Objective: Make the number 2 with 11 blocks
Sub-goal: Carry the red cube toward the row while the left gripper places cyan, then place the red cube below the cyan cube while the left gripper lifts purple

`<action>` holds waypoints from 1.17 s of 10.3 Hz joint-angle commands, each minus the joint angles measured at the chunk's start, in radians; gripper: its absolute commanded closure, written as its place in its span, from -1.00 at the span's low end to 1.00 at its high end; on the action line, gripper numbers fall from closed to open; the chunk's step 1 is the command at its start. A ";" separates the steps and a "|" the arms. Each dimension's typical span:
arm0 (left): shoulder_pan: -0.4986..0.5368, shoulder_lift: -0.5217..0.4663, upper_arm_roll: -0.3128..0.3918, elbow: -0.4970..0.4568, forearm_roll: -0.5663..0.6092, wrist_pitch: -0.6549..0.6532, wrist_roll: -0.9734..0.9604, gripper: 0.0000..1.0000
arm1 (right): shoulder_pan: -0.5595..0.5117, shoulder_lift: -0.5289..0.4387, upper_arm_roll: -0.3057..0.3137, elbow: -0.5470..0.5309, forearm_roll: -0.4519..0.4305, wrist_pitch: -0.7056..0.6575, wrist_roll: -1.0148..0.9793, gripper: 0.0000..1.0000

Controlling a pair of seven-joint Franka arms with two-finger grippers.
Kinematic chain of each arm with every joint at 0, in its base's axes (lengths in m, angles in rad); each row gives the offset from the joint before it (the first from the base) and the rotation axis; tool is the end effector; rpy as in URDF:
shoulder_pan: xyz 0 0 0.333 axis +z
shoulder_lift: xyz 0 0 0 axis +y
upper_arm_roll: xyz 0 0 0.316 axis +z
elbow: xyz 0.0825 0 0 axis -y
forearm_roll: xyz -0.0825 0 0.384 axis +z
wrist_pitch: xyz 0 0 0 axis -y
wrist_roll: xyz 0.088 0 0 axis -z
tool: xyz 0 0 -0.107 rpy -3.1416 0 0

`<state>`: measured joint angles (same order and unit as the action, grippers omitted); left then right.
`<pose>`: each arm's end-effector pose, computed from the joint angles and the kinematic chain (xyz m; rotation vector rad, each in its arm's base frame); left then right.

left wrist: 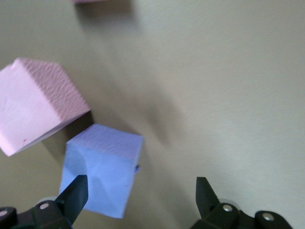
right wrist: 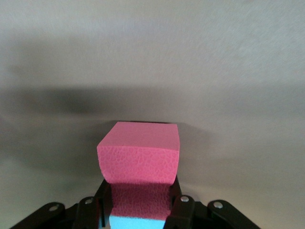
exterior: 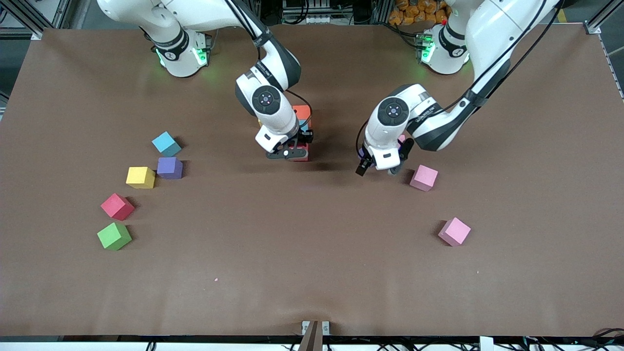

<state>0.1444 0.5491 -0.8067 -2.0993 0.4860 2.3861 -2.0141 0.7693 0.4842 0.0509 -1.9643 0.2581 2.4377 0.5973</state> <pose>0.4553 -0.3473 0.2248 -2.7046 -1.5588 0.1185 0.4204 0.4501 0.2241 -2.9990 -0.0284 0.1991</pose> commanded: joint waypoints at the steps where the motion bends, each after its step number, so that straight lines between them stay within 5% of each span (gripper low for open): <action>1: 0.010 -0.037 -0.009 -0.061 0.025 0.018 -0.046 -1.00 | 0.018 0.019 -0.009 -0.002 0.006 0.024 -0.002 0.17; 8: 0.021 -0.028 -0.006 -0.070 0.025 -0.007 -0.057 -1.00 | 0.008 0.017 -0.009 -0.013 0.006 0.001 -0.048 0.16; 10: 0.021 -0.003 -0.005 -0.070 0.043 -0.005 -0.055 -1.00 | 0.005 0.013 -0.012 -0.010 0.010 -0.008 -0.030 -0.98; 12: 0.020 0.008 0.000 -0.064 0.054 -0.001 -0.057 -1.00 | -0.007 -0.019 -0.014 -0.005 0.015 -0.018 -0.022 -1.00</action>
<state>0.1559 0.5483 -0.8017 -2.1637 0.5015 2.3849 -2.0433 0.7752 0.5010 0.0357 -1.9620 0.2579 2.4352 0.5657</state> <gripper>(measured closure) 0.000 0.101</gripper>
